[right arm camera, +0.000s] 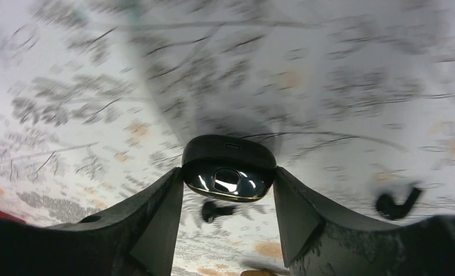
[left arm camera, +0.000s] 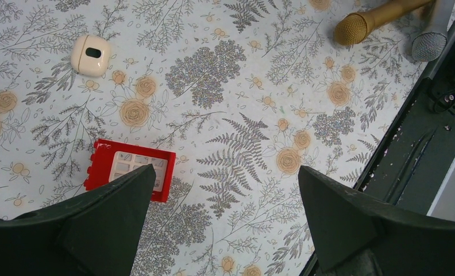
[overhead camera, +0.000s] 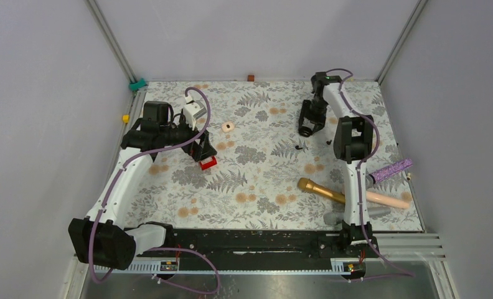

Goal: Insert the wireless bluetooth earbuds into the charging case
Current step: Pick up the charging case at the center of the board.

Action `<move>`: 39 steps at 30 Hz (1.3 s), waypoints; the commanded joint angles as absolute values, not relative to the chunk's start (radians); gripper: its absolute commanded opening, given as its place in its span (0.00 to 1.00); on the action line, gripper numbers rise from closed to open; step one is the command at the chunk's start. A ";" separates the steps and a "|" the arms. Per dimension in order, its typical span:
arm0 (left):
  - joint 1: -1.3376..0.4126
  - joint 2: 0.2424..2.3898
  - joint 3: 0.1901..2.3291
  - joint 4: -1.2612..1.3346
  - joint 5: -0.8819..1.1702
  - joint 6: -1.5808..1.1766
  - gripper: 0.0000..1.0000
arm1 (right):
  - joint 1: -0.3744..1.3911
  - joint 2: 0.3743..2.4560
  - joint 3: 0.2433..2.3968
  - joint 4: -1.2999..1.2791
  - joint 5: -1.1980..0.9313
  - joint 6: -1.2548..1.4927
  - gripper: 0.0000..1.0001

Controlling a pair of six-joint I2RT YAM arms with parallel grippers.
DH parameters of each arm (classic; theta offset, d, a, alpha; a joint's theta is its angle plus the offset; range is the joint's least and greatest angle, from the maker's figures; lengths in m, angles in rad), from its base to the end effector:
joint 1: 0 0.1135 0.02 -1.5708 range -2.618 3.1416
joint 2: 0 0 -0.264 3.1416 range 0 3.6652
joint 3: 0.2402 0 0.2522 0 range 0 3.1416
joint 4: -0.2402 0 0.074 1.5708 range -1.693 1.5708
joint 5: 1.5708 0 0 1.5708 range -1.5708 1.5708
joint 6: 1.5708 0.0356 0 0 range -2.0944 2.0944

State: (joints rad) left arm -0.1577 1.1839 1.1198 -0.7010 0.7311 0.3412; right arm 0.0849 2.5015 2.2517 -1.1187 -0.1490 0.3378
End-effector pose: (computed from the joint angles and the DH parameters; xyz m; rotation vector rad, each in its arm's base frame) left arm 0.2345 -0.0614 0.3326 0.8823 2.0236 -0.7454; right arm 0.5036 0.0482 0.1618 0.3513 2.9415 0.2792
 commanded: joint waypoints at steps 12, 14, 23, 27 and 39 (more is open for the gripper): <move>-0.150 1.155 1.113 -0.652 0.761 0.351 0.98 | 0.468 2.546 2.385 -1.314 -0.103 0.062 0.53; -0.148 1.147 1.113 -0.652 0.762 0.351 0.99 | 0.507 2.535 2.353 -1.325 -0.082 0.032 0.53; -0.144 1.109 1.107 -0.647 0.758 0.363 0.99 | 0.563 2.448 2.298 -1.311 -0.008 0.009 0.99; -0.143 1.099 1.120 -0.655 0.747 0.400 0.99 | 0.563 2.356 2.291 -1.327 0.088 -0.027 1.00; -0.135 1.041 1.147 -0.708 0.757 0.494 0.99 | 0.560 1.552 1.492 -0.648 0.218 -0.086 1.00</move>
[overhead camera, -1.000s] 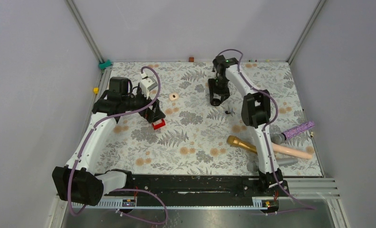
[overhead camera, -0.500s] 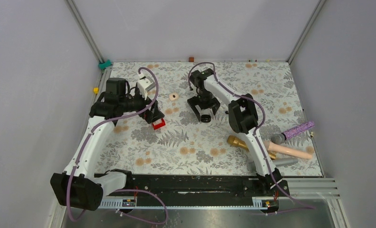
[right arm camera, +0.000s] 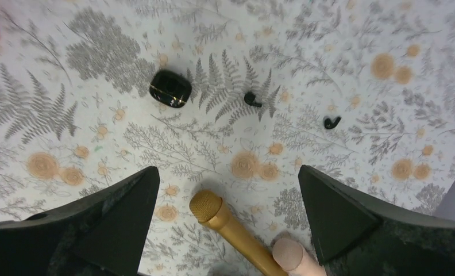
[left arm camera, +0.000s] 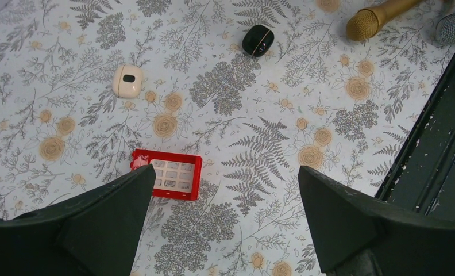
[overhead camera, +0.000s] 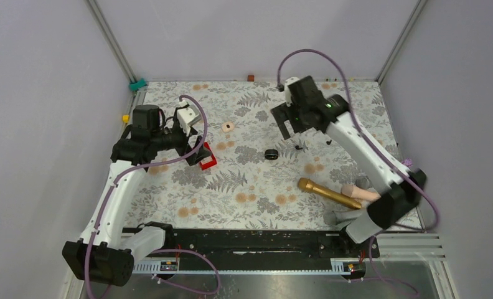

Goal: Insert the wireless bluetooth earbuds into the charging case
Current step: Pick up the charging case at the center of the board.

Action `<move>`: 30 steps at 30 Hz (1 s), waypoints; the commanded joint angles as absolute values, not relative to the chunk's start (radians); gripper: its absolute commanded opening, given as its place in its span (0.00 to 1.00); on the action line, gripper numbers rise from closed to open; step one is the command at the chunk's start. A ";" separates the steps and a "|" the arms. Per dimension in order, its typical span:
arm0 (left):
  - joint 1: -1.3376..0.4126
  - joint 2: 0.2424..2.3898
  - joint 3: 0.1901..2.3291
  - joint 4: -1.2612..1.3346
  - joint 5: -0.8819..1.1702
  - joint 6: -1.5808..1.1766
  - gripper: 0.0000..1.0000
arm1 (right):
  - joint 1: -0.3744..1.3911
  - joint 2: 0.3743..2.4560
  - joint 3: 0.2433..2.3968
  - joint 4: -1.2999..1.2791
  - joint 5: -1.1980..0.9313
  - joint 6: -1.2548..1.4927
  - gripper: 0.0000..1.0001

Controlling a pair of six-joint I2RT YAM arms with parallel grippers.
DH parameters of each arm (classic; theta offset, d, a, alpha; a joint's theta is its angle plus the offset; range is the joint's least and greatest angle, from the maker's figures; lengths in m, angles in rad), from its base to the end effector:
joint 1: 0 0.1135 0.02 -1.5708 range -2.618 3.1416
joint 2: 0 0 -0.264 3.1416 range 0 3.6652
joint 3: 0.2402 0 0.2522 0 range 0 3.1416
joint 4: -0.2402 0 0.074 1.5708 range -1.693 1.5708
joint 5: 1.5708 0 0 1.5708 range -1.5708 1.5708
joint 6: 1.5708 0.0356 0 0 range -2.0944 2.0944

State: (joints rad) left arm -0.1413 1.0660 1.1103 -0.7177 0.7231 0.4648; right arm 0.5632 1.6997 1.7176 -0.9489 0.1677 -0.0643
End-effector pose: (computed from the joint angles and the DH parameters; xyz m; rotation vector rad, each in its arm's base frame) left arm 0.2077 -0.0533 0.3526 0.9832 1.8741 -0.6157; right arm 0.3100 0.1887 0.3522 -0.7003 2.3824 0.0008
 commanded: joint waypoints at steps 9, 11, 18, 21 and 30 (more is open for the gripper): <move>-0.134 0.994 1.062 -0.595 0.680 0.360 0.99 | 0.574 1.788 1.579 -0.770 0.026 -0.065 0.99; -0.132 0.970 1.047 -0.567 0.690 0.350 0.98 | 0.592 1.837 1.558 -0.761 0.098 -0.085 1.00; -0.128 0.948 1.044 -0.561 0.709 0.338 0.99 | 0.620 1.931 1.504 -0.753 0.207 -0.143 0.99; -0.110 0.938 1.041 -0.561 0.731 0.330 0.99 | 0.635 1.961 1.524 -0.752 0.263 -0.149 0.99; -0.091 0.942 1.040 -0.561 0.770 0.326 0.99 | 0.679 2.080 1.584 -0.753 0.387 -0.161 0.99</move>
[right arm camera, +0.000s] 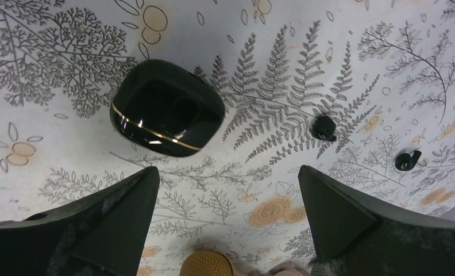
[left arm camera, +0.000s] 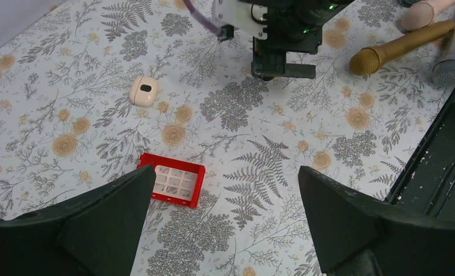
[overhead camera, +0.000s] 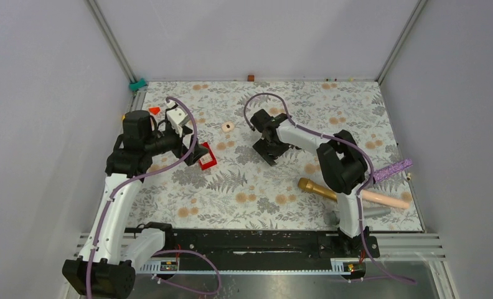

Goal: Insert the wireless bluetooth earbuds into the charging case
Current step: Pick up the charging case at the center of the board.

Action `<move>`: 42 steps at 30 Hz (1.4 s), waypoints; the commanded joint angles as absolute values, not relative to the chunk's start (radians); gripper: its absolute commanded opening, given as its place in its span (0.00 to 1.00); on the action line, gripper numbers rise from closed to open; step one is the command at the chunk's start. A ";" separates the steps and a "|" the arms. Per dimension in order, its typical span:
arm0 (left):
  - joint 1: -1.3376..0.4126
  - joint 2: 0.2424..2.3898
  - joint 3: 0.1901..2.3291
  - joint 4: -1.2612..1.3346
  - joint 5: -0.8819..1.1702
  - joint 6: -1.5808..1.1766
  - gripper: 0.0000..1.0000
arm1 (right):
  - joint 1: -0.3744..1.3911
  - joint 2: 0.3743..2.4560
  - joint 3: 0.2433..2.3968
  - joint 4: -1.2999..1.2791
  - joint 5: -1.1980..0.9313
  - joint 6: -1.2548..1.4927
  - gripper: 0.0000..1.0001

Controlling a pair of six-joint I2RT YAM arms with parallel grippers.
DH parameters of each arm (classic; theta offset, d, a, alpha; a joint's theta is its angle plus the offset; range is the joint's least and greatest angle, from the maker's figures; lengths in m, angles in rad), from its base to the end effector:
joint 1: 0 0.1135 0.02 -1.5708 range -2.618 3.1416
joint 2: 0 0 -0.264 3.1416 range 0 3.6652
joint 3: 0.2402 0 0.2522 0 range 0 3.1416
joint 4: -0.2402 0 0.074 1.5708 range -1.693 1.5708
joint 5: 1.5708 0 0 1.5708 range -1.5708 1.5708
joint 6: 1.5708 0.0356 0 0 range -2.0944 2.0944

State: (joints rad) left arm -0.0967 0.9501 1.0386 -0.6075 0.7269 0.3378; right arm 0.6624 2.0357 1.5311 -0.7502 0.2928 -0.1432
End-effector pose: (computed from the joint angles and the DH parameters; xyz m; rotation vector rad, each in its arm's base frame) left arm 0.1893 -0.0421 0.3598 0.8418 1.8138 -0.6010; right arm 0.3339 0.2474 0.1808 -1.0184 2.5549 -0.2794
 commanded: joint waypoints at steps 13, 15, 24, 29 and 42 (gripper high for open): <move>-0.084 0.950 1.037 -0.561 0.791 0.324 0.99 | 0.678 2.165 1.678 -0.705 0.546 -0.216 0.99; -0.083 0.952 1.037 -0.561 0.793 0.325 0.99 | 0.679 2.182 1.700 -0.699 0.556 -0.223 1.00; -0.077 0.954 1.034 -0.561 0.811 0.323 0.99 | 0.654 2.232 1.797 -0.671 0.635 -0.251 1.00; -0.074 0.954 1.035 -0.562 0.827 0.324 0.98 | 0.614 2.239 1.835 -0.671 0.593 -0.232 1.00; -0.069 0.954 1.034 -0.562 0.846 0.321 0.98 | 0.502 2.147 1.879 -0.877 -0.064 0.168 0.99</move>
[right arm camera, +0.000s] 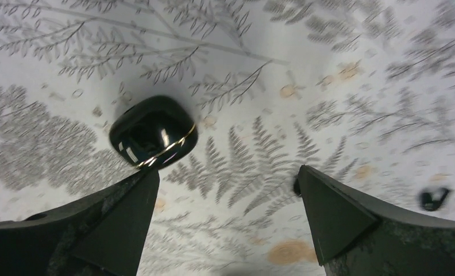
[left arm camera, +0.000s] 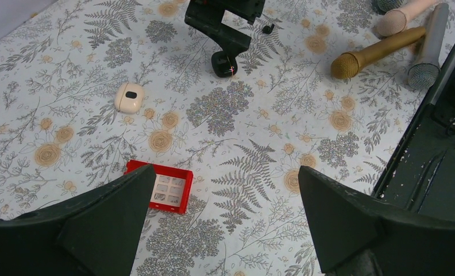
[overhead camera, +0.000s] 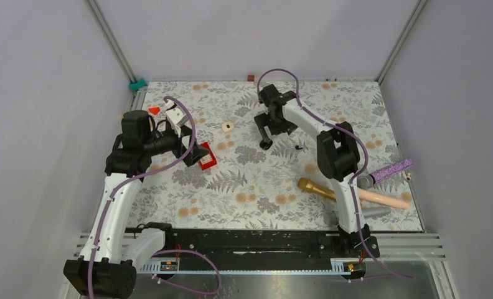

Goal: Insert the wireless bluetooth earbuds into the charging case
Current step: Pick up the charging case at the center of the board.

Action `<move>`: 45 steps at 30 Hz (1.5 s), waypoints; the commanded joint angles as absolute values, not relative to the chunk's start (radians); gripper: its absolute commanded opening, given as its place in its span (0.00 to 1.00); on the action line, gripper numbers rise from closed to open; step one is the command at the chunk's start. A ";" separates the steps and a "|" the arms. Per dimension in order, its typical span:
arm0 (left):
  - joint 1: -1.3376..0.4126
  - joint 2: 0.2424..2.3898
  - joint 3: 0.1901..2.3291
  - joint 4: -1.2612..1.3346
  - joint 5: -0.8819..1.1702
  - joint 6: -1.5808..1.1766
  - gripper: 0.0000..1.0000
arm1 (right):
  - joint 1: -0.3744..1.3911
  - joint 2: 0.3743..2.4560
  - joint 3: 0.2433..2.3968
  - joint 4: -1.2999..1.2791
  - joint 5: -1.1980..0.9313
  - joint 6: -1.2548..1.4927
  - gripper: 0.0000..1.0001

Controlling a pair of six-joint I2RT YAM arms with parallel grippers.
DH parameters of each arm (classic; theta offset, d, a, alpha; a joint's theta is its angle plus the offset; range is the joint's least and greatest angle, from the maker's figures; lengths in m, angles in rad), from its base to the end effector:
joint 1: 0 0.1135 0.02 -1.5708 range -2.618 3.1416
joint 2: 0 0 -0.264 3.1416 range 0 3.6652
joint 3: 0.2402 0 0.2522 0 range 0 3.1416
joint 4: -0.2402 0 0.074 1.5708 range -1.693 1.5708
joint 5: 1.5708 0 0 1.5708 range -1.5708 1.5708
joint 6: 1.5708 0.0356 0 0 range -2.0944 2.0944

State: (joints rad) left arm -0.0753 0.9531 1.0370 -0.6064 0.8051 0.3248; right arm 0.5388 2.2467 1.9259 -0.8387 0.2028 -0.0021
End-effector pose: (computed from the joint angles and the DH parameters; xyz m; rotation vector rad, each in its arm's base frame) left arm 0.1892 -0.0400 0.3598 0.8479 1.7944 -0.6756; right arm 0.4157 0.2402 0.1994 -0.6638 2.6079 -0.1152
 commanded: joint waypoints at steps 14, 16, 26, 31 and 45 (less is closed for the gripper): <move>-0.065 0.962 1.035 -0.562 0.856 0.318 0.98 | 0.502 2.192 1.825 -0.784 -0.151 0.307 0.99; -0.066 0.964 1.034 -0.561 0.855 0.318 0.98 | 0.501 2.203 1.836 -0.784 -0.200 0.319 0.99; -0.065 0.966 1.037 -0.562 0.856 0.319 0.98 | 0.502 2.265 1.869 -0.773 -0.299 0.379 0.99; -0.065 0.969 1.037 -0.561 0.855 0.318 0.99 | 0.502 2.300 1.892 -0.773 -0.297 0.382 1.00; -0.064 0.968 1.037 -0.561 0.852 0.321 0.99 | 0.502 2.374 2.045 -0.807 -0.267 0.337 0.99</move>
